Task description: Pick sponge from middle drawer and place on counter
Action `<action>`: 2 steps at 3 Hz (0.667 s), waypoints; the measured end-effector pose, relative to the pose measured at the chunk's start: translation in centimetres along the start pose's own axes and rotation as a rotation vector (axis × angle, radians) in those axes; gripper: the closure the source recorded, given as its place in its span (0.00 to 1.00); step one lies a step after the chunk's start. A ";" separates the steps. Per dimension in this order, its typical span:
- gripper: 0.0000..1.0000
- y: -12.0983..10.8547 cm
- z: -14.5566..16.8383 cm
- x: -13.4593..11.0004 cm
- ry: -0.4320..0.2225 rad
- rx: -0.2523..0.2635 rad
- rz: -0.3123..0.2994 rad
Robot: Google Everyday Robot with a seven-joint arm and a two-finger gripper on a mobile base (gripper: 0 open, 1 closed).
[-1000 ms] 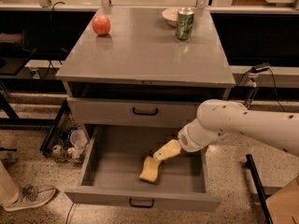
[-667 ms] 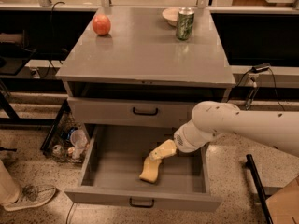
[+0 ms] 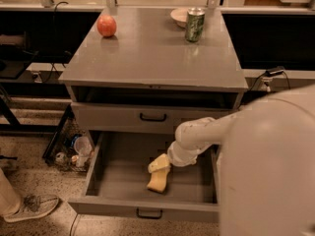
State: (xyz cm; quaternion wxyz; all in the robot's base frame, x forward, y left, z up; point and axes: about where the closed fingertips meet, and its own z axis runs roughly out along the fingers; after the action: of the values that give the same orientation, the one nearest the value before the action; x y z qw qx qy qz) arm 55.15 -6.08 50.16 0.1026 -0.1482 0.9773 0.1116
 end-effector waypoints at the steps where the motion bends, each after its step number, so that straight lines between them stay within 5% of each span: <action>1: 0.00 -0.2 4.3 -1.1 0.022 0.026 0.172; 2: 0.00 0.4 7.7 -2.1 0.049 0.005 0.318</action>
Offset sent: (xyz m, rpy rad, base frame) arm 0.0504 0.0490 -0.1004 0.0857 0.2045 -0.4613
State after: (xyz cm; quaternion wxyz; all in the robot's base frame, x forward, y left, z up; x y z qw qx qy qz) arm 58.27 -3.29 43.36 0.0599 0.0057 0.9909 0.1205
